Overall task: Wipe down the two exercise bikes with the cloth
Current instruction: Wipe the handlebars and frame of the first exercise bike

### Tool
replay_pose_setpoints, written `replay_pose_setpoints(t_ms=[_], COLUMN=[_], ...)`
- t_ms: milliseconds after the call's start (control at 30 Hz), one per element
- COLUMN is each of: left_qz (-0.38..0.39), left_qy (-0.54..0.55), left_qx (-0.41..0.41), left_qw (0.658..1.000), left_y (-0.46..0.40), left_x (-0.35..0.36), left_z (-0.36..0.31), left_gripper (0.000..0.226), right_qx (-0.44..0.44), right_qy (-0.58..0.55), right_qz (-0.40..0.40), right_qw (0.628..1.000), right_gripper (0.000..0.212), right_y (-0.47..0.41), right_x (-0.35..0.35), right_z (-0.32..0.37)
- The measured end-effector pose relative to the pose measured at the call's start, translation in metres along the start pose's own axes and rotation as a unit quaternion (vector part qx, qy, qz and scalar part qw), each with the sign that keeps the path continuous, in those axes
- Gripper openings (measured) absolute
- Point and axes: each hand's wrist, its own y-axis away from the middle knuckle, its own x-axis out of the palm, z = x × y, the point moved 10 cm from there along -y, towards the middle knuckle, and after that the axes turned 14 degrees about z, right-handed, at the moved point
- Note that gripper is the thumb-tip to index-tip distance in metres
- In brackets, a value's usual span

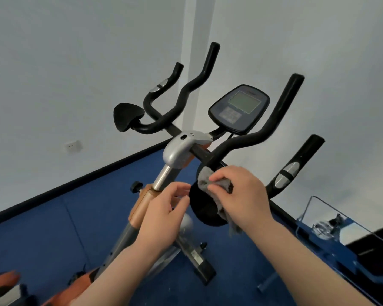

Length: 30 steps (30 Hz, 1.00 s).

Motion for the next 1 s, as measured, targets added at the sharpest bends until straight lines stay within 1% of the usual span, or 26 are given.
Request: replay_pose_setpoints(t_ms=[67, 167, 200, 233, 300, 333, 367, 400, 433, 500, 533, 567, 633, 667, 700, 733, 800, 833, 900, 933, 967, 1000], left_qz=[0.006, 0.012, 0.015, 0.017, 0.019, 0.02, 0.02, 0.02, 0.02, 0.021, 0.021, 0.019, 0.016, 0.016, 0.015, 0.016, 0.019, 0.022, 0.021, 0.019, 0.019, 0.018], left_qy=[0.004, -0.003, 0.003, 0.012, 0.026, 0.033, 0.042, 0.05, 0.054, 0.052, 0.052, 0.052, 0.055, 0.061, 0.063, 0.061, 0.05, 0.045, 0.032, 0.025, 0.02, 0.014], left_qx=[0.005, 0.014, 0.016, 0.018, 0.021, 0.021, 0.02, 0.019, 0.02, 0.025, 0.028, 0.032, 0.033, 0.031, 0.028, 0.027, 0.023, 0.021, 0.019, 0.021, 0.024, 0.025], left_qw=[1.0, 1.0, 1.0, 1.0, 0.999, 0.999, 0.999, 0.998, 0.998, 0.998, 0.998, 0.998, 0.998, 0.998, 0.997, 0.998, 0.998, 0.999, 0.999, 0.999, 0.999, 0.999], left_y=[-0.001, -0.002, -0.003, -0.003, -0.004, -0.005, -0.005, -0.006, -0.006, -0.007, -0.007, -0.008, -0.009, -0.009, -0.009, -0.009, -0.009, -0.011, -0.012, -0.013, -0.013, -0.013], left_x=[0.0, -0.001, -0.001, -0.001, -0.002, -0.002, -0.001, -0.001, -0.001, -0.001, -0.001, -0.002, -0.002, -0.001, 0.0, 0.002, 0.004, 0.005, 0.005, 0.005, 0.005, 0.005], left_z=[0.001, 0.0, 0.0, -0.001, -0.001, -0.001, 0.0, 0.001, 0.0, -0.001, -0.002, -0.002, -0.002, 0.0, 0.001, 0.001, 0.001, 0.0, -0.003, -0.004, -0.006, -0.008], left_gripper=[0.021, 0.024, 0.025, 0.026, 0.028, 0.028, 0.028, 0.027, 0.026, 0.024, 0.024, 0.023, 0.021, 0.021, 0.022, 0.022, 0.022, 0.022, 0.021, 0.021, 0.022, 0.022], right_qx=[0.012, -0.01, -0.009, -0.003, 0.017, 0.026, 0.027, 0.013, -0.017, -0.068, -0.078, -0.074, -0.044, -0.034, -0.033, -0.043, -0.093, -0.118, -0.131, -0.124, -0.109, -0.095], right_qy=[0.009, 0.052, 0.047, 0.025, -0.02, -0.022, -0.006, 0.021, 0.053, 0.097, 0.103, 0.092, 0.06, 0.058, 0.067, 0.084, 0.117, 0.117, 0.113, 0.108, 0.09, 0.049], right_qz=[0.007, 0.098, 0.111, 0.095, 0.006, -0.02, -0.021, 0.003, 0.05, 0.162, 0.189, 0.182, 0.121, 0.108, 0.117, 0.145, 0.224, 0.263, 0.338, 0.361, 0.368, 0.346], right_qw=[1.0, 0.994, 0.993, 0.995, 1.0, 0.999, 0.999, 1.0, 0.997, 0.98, 0.973, 0.976, 0.99, 0.992, 0.99, 0.985, 0.963, 0.95, 0.925, 0.918, 0.919, 0.932], right_gripper=[0.015, 0.014, 0.012, 0.01, 0.01, 0.01, 0.011, 0.011, 0.01, 0.007, 0.007, 0.007, 0.008, 0.01, 0.011, 0.012, 0.013, 0.012, 0.01, 0.011, 0.013, 0.015], right_y=[0.004, 0.006, 0.003, 0.0, -0.001, 0.002, 0.006, 0.011, 0.014, 0.016, 0.013, 0.007, -0.003, -0.005, -0.004, -0.001, 0.011, 0.017, 0.024, 0.023, 0.021, 0.014], right_x=[0.012, 0.028, 0.026, 0.021, 0.007, 0.009, 0.016, 0.027, 0.039, 0.056, 0.055, 0.048, 0.032, 0.031, 0.035, 0.042, 0.052, 0.053, 0.049, 0.043, 0.034, 0.021], right_z=[0.007, 0.009, 0.008, 0.006, 0.004, 0.007, 0.012, 0.02, 0.028, 0.037, 0.035, 0.033, 0.027, 0.025, 0.025, 0.025, 0.031, 0.033, 0.031, 0.027, 0.022, 0.017])
